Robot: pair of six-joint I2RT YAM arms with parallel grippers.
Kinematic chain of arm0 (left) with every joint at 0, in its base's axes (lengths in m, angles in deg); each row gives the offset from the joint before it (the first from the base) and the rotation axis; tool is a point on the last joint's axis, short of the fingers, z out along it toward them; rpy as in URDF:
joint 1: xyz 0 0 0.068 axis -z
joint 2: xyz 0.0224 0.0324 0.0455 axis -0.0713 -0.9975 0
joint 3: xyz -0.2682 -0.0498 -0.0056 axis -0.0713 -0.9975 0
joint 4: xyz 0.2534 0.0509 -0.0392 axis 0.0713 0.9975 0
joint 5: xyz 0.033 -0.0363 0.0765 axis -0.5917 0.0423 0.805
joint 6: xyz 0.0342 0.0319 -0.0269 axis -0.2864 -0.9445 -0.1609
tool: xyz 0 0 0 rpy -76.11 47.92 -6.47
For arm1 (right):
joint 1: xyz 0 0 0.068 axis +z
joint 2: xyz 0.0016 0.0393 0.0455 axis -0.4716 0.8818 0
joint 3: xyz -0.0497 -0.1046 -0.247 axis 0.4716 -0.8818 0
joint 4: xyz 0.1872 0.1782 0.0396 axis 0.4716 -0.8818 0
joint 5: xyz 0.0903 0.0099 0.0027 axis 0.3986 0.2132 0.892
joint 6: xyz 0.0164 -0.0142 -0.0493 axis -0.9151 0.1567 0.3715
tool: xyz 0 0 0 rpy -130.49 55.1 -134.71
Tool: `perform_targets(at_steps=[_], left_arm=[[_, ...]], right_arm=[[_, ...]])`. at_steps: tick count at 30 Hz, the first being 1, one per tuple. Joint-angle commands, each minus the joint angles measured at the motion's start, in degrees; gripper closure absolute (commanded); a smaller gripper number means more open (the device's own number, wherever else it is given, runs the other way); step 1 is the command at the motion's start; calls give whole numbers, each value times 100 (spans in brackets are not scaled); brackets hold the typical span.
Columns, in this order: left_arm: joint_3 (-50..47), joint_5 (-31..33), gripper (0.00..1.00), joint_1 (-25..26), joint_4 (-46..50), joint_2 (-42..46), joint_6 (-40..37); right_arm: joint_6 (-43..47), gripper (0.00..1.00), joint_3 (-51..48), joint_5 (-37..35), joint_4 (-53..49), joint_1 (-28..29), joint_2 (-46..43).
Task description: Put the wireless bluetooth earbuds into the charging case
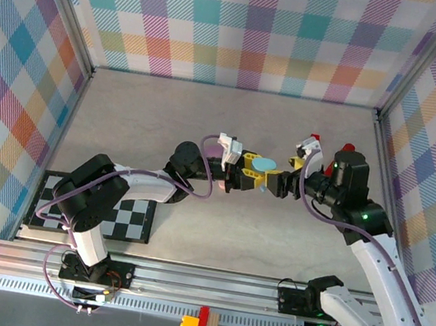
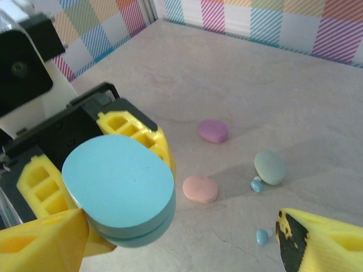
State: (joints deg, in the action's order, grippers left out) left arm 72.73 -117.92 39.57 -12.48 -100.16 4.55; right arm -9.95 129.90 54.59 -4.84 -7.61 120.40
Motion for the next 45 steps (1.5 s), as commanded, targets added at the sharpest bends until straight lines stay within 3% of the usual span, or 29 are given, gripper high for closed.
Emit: perform_targets(at_steps=[1,11,21,32,39,42,45], left_arm=[[-114,-388,69,48,-394,192,-230],[-226,-482,69,55,-387,348,-236],[-195,-695,69,47,-367,463,-76],[-217,-995,68,55,-349,739,240],[-252,-882,68,51,-340,762,174],[-230,-762,65,47,-340,744,209],[-172,-678,61,54,-302,740,286]], right_arm=[[-375,16,199,-439,452,-41,43],[-486,17,303,-290,650,-52,284],[64,20,389,1003,580,-65,574],[154,57,551,2698,552,-224,991],[228,92,529,3023,619,-217,961],[792,100,270,2898,856,-192,744],[1164,100,-53,2776,1211,-32,446]])
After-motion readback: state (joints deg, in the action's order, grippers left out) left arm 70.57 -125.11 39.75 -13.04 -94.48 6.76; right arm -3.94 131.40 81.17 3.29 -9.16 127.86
